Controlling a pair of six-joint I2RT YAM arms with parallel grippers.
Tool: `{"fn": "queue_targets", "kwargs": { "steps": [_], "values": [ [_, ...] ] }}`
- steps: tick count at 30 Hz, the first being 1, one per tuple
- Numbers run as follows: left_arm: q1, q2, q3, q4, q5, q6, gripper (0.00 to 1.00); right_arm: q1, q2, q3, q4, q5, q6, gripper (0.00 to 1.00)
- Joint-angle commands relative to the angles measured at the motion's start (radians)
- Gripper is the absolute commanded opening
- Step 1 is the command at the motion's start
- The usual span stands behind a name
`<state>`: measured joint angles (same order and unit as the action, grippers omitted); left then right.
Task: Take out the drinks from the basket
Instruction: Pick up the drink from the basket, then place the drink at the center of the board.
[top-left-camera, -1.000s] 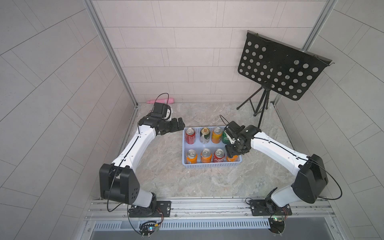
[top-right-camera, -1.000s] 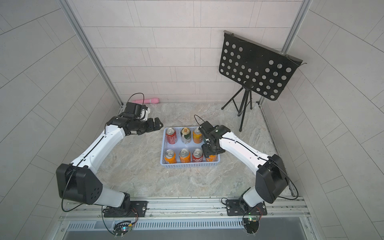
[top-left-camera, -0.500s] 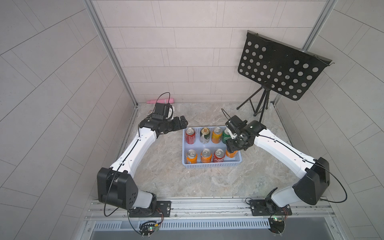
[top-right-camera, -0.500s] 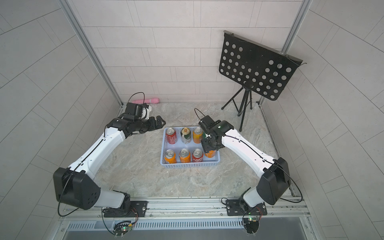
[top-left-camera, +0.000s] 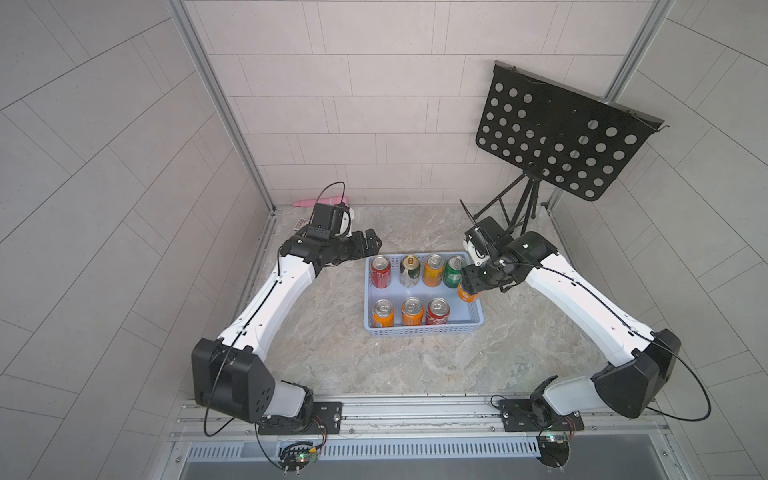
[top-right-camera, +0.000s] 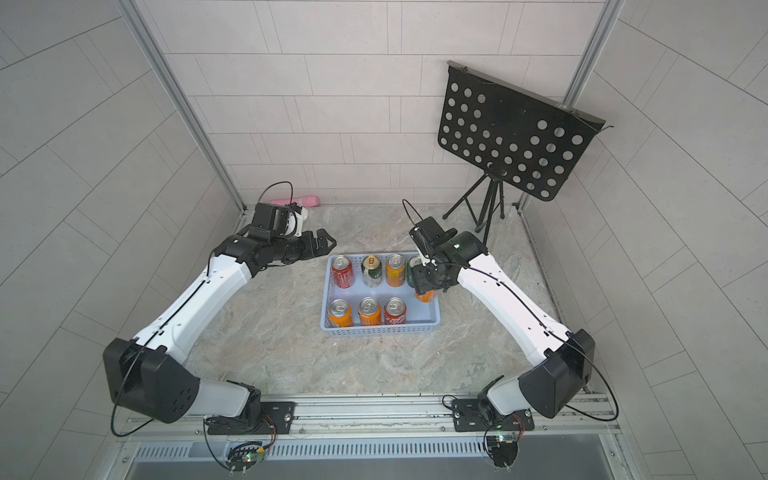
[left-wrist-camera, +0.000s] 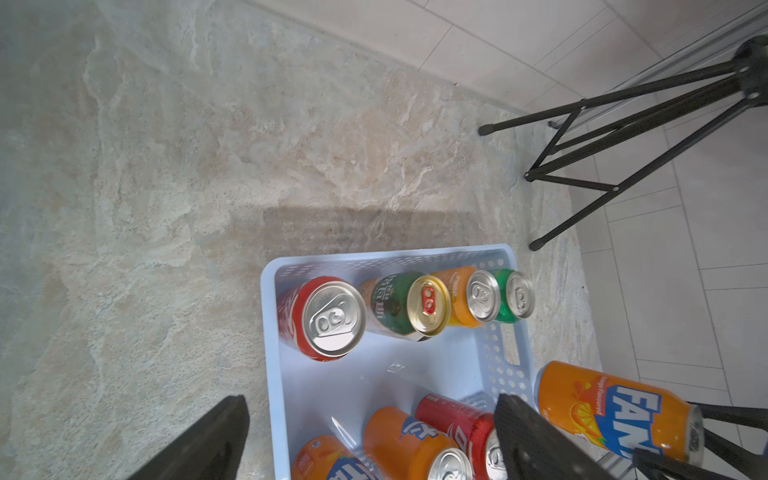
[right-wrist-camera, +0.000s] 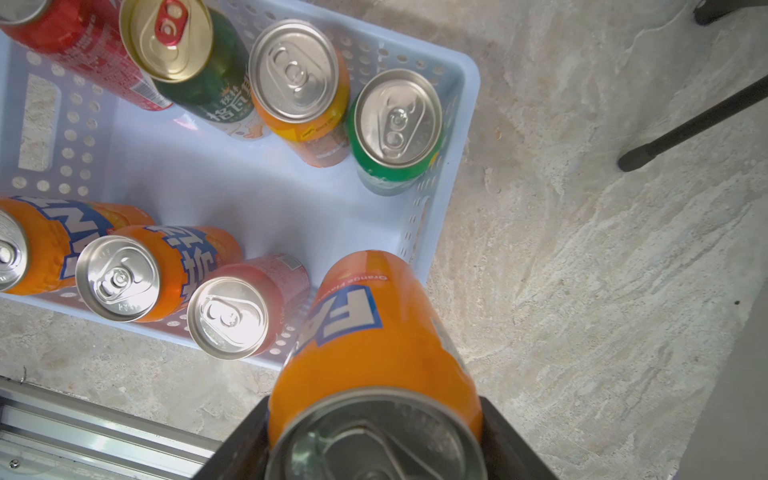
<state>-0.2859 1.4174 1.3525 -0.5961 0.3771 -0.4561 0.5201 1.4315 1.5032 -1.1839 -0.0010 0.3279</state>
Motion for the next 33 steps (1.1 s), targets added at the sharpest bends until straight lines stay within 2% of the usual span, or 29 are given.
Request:
{"fn": "queue_targets", "kwargs": {
  "steps": [1,8,21,27,33],
  "values": [
    [-0.019,0.014,0.068,-0.005,0.016,0.000,1.00,-0.018,-0.026,0.053,-0.025,0.026,-0.031,0.06],
    [-0.056,0.045,0.094,0.001,0.014,0.003,1.00,-0.059,-0.018,0.104,-0.052,0.029,-0.064,0.06],
    [-0.077,0.052,0.101,-0.010,-0.012,0.040,1.00,-0.183,-0.056,0.059,-0.063,0.030,-0.097,0.06],
    [-0.077,0.048,0.077,-0.020,-0.035,0.076,1.00,-0.218,-0.075,-0.035,-0.026,0.035,-0.085,0.06],
    [-0.075,0.019,0.041,-0.043,-0.156,0.135,1.00,-0.224,-0.090,-0.172,0.039,0.057,-0.042,0.06]
  ]
}}
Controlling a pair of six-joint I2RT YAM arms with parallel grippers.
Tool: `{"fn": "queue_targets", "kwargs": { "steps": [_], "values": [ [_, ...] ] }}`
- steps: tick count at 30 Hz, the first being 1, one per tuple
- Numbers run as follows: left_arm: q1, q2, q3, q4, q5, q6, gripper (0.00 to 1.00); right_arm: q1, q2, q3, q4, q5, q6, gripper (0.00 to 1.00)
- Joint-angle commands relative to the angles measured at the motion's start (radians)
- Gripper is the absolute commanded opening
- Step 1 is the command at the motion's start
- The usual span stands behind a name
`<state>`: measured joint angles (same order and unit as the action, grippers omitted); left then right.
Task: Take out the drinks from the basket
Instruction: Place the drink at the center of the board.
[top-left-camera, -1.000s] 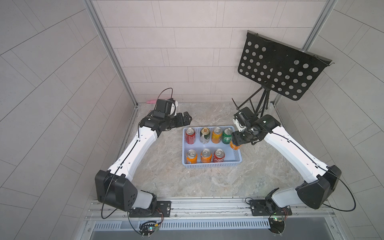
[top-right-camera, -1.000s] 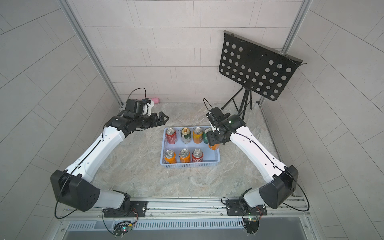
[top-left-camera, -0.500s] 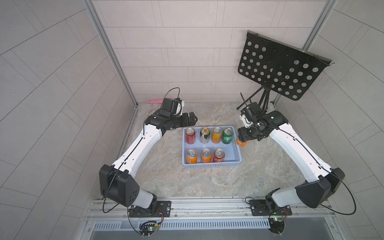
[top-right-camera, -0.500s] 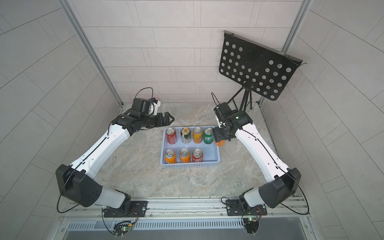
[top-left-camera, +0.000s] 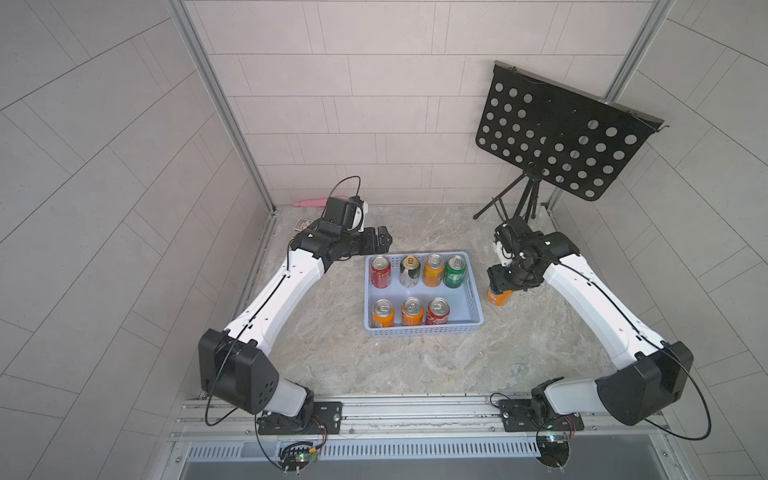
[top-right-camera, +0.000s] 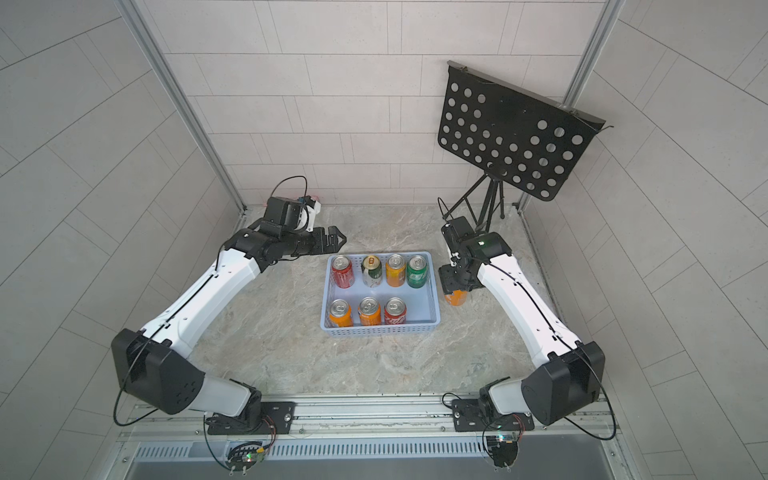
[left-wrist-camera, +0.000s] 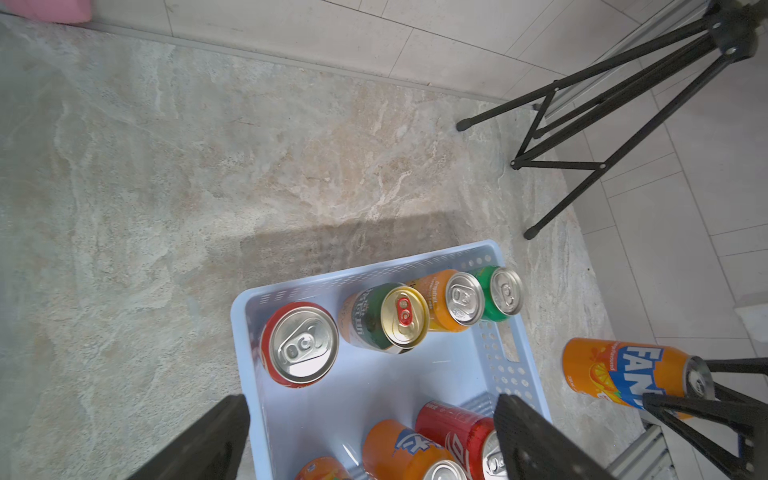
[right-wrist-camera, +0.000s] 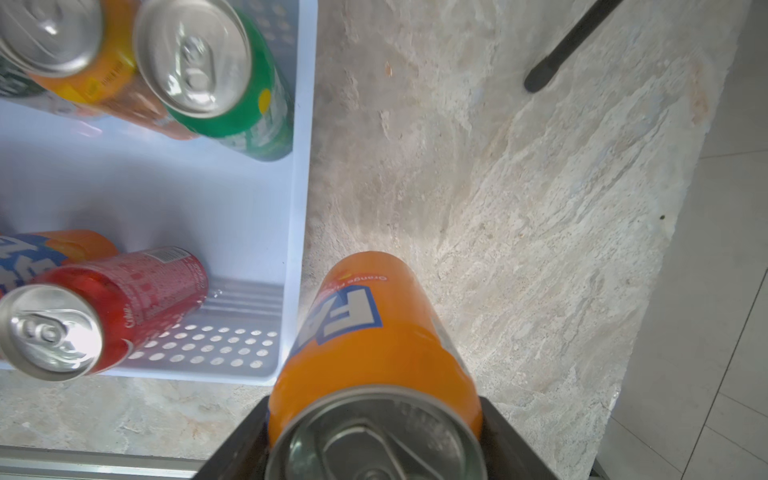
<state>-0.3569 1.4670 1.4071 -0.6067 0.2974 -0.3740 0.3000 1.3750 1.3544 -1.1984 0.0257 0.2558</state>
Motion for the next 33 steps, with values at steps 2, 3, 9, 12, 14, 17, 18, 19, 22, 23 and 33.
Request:
{"fn": "queue_targets", "kwargs": {
  "steps": [2,3,9,12,14,17,18,19,22,23,33],
  "values": [
    [-0.004,-0.049,-0.018,-0.045,-0.125,0.069,1.00,-0.004,-0.044,-0.069,0.081,0.023,0.042,0.05],
    [-0.003,-0.061,-0.029,-0.043,-0.151,0.069,1.00,-0.004,-0.054,-0.096,0.099,0.020,0.050,0.05],
    [0.006,-0.090,-0.071,-0.017,-0.149,0.046,1.00,-0.004,-0.094,-0.200,0.188,-0.001,0.089,0.01],
    [0.006,-0.083,-0.065,-0.028,-0.150,0.047,1.00,-0.005,-0.088,-0.232,0.207,-0.008,0.095,0.02],
    [0.007,-0.084,-0.065,-0.029,-0.150,0.048,1.00,-0.004,-0.088,-0.260,0.230,-0.013,0.102,0.02],
    [0.007,-0.085,-0.067,-0.028,-0.150,0.047,1.00,-0.004,-0.095,-0.305,0.273,-0.015,0.116,0.03],
    [0.007,-0.085,-0.068,-0.026,-0.150,0.047,1.00,-0.004,-0.096,-0.316,0.284,-0.016,0.120,0.02],
    [0.007,-0.083,-0.069,-0.027,-0.150,0.047,1.00,-0.004,-0.098,-0.328,0.296,-0.016,0.125,0.02],
    [0.007,-0.080,-0.068,-0.027,-0.149,0.047,1.00,-0.003,-0.109,-0.351,0.316,0.003,0.137,0.05],
    [0.007,-0.079,-0.068,-0.026,-0.149,0.046,1.00,-0.003,-0.115,-0.358,0.321,0.004,0.142,0.05],
    [0.007,-0.068,-0.066,-0.029,-0.132,0.046,1.00,0.001,-0.139,-0.410,0.341,-0.010,0.158,0.15]
  ]
}}
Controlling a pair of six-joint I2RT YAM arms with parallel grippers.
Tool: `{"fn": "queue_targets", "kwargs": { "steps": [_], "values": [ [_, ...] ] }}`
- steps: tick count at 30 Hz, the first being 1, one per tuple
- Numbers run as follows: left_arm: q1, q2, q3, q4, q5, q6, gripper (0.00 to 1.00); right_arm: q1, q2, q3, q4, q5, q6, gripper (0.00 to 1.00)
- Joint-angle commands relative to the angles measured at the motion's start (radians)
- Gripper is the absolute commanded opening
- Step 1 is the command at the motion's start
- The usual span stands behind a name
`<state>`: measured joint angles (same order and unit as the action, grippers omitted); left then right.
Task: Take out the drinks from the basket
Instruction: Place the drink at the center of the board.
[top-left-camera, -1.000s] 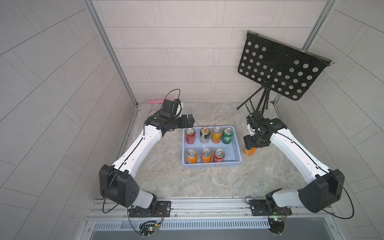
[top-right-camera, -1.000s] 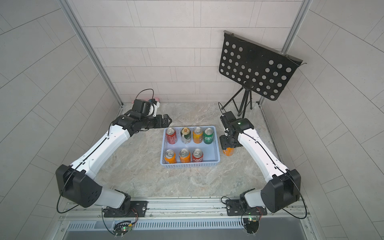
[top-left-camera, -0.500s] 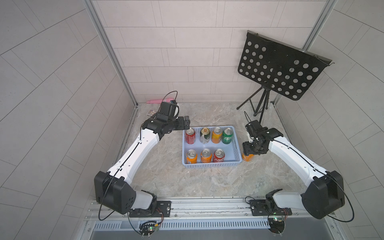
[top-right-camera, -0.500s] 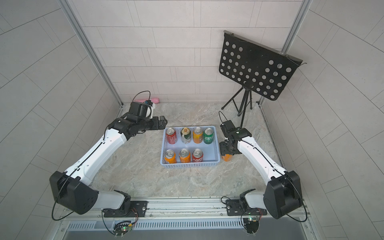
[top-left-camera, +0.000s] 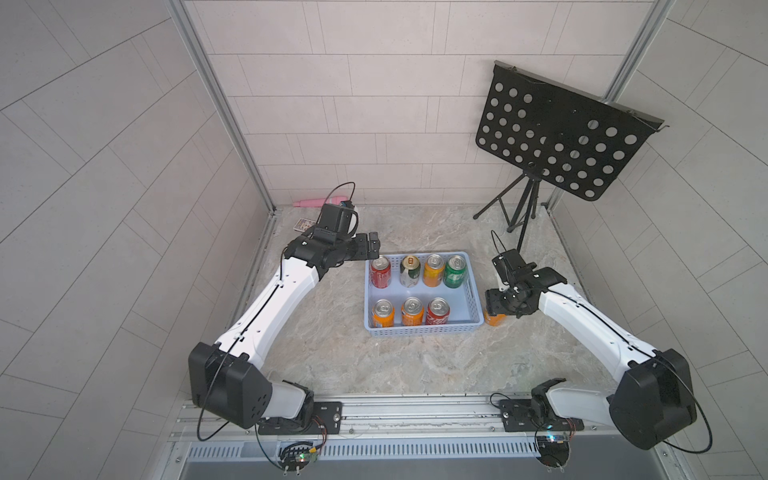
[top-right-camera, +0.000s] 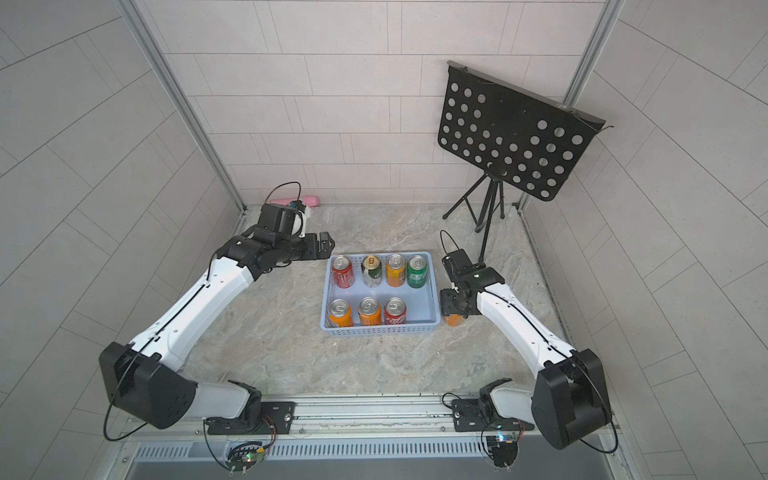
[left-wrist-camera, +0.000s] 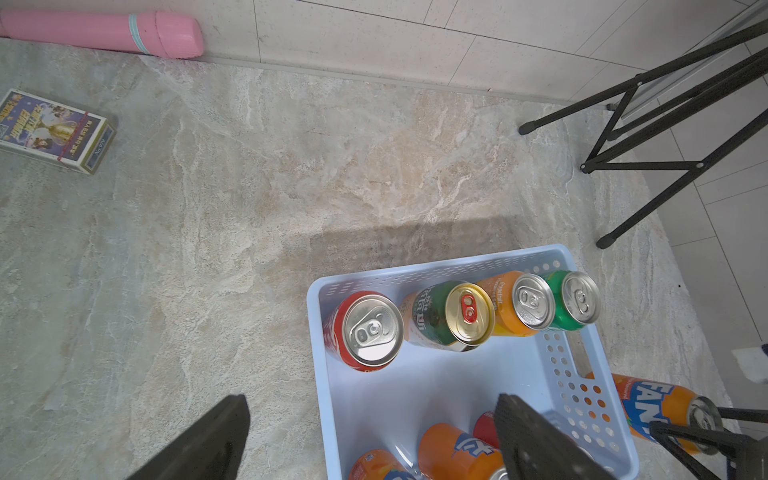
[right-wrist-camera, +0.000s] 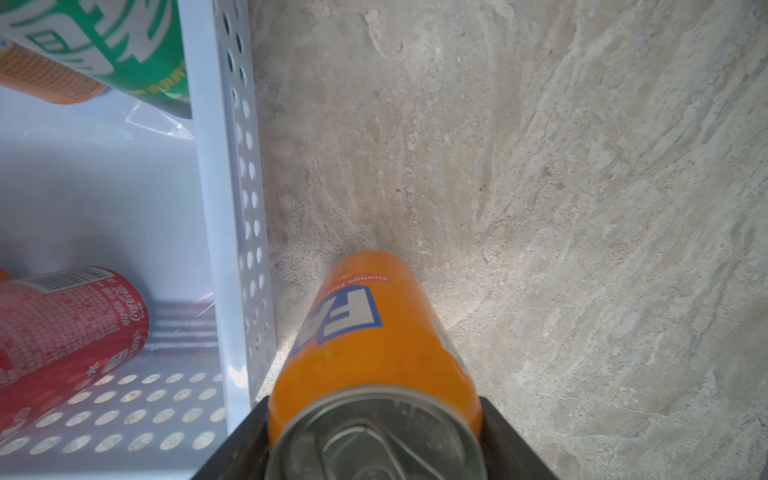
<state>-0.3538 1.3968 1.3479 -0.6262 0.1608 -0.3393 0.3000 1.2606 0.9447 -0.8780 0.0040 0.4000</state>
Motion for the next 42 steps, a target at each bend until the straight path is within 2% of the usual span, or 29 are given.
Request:
{"fn": "queue_targets", "kwargs": {
  "steps": [1,6,11,19,24,42],
  "values": [
    [0.005,0.002,-0.006,-0.007,0.006,0.009,1.00,0.000,-0.023,-0.005,0.020,0.011,0.014,0.16],
    [0.005,0.001,-0.008,-0.006,0.015,0.008,1.00,0.002,-0.024,-0.014,0.023,0.011,0.017,0.18],
    [0.004,-0.003,-0.010,-0.005,0.012,0.008,1.00,0.004,-0.027,-0.019,0.027,0.008,0.017,0.26],
    [0.004,-0.002,-0.010,-0.005,0.027,0.008,1.00,0.010,-0.015,-0.021,0.019,0.008,0.024,0.53],
    [0.005,-0.005,-0.010,-0.006,0.026,0.008,1.00,0.011,-0.019,-0.023,0.018,0.011,0.025,0.64],
    [0.004,-0.006,-0.013,-0.006,0.031,0.004,1.00,0.013,-0.036,-0.003,-0.017,0.033,0.014,0.83]
  ]
}}
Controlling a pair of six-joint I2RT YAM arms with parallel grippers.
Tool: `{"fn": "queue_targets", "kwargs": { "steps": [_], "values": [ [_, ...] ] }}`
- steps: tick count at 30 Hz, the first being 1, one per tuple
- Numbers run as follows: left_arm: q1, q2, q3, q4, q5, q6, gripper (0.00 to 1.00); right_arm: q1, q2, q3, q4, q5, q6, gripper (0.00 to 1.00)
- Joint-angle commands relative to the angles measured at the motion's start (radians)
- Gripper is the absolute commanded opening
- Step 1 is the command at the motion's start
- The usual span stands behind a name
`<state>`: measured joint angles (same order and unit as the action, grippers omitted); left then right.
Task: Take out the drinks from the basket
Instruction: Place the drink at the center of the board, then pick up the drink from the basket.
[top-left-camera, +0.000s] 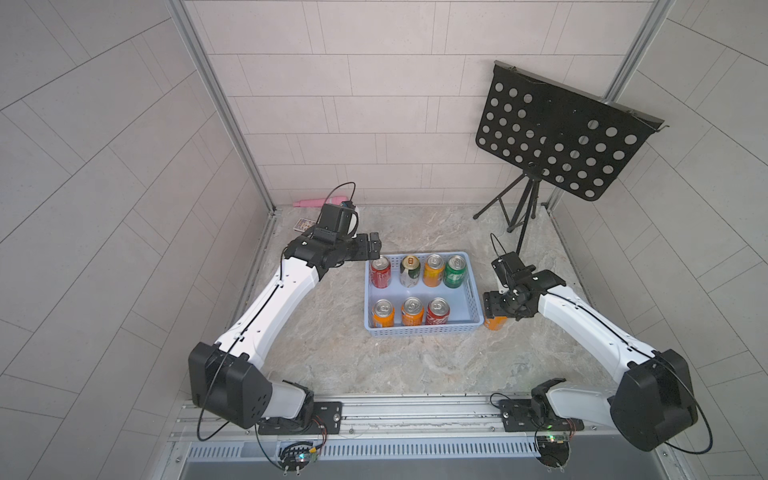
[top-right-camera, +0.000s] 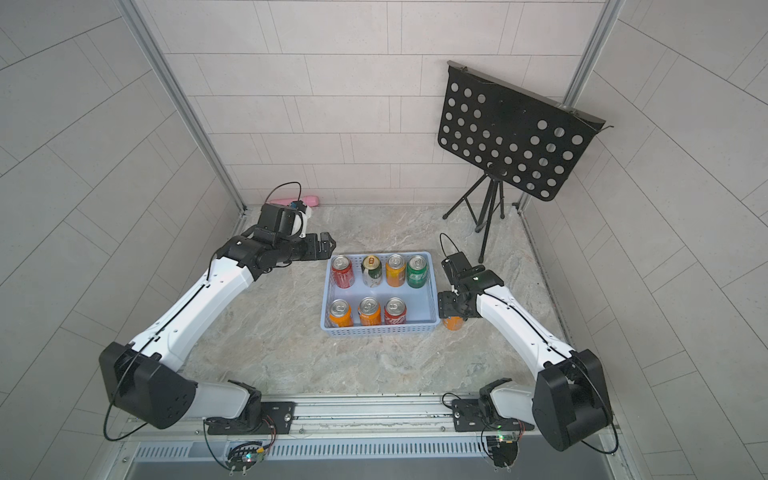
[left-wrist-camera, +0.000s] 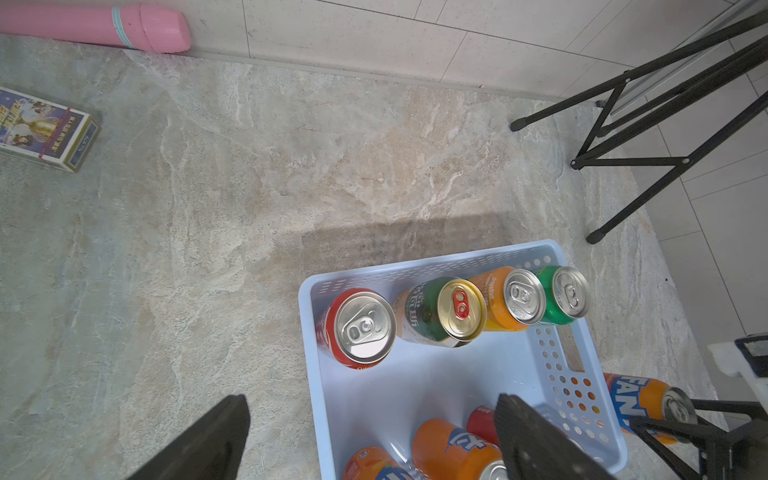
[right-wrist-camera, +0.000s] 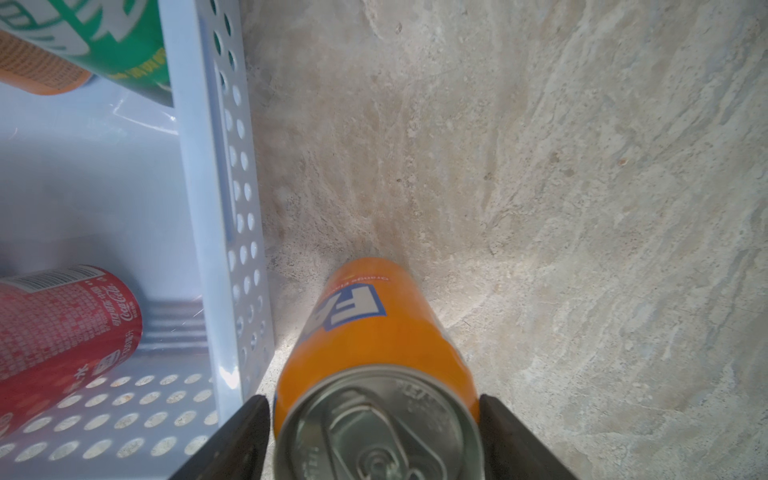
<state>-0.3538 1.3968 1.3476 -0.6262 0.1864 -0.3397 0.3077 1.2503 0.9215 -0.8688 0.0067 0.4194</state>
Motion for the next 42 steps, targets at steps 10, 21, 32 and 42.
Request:
{"fn": "queue_targets", "kwargs": {
  "steps": [10,21,32,42],
  "values": [
    [0.006,0.043,0.063,0.008,0.067,-0.015,1.00,-0.012,-0.080,0.173,-0.103,0.074,-0.048,0.85],
    [0.018,0.144,0.138,0.090,0.042,-0.097,1.00,-0.013,0.005,0.363,-0.137,0.042,-0.132,0.85],
    [0.026,0.188,0.064,0.114,0.139,-0.161,1.00,-0.004,0.094,0.478,-0.055,-0.013,-0.170,0.85],
    [0.026,0.230,0.116,0.022,0.164,-0.090,1.00,0.017,0.179,0.505,0.021,0.003,-0.132,0.85]
  ]
}}
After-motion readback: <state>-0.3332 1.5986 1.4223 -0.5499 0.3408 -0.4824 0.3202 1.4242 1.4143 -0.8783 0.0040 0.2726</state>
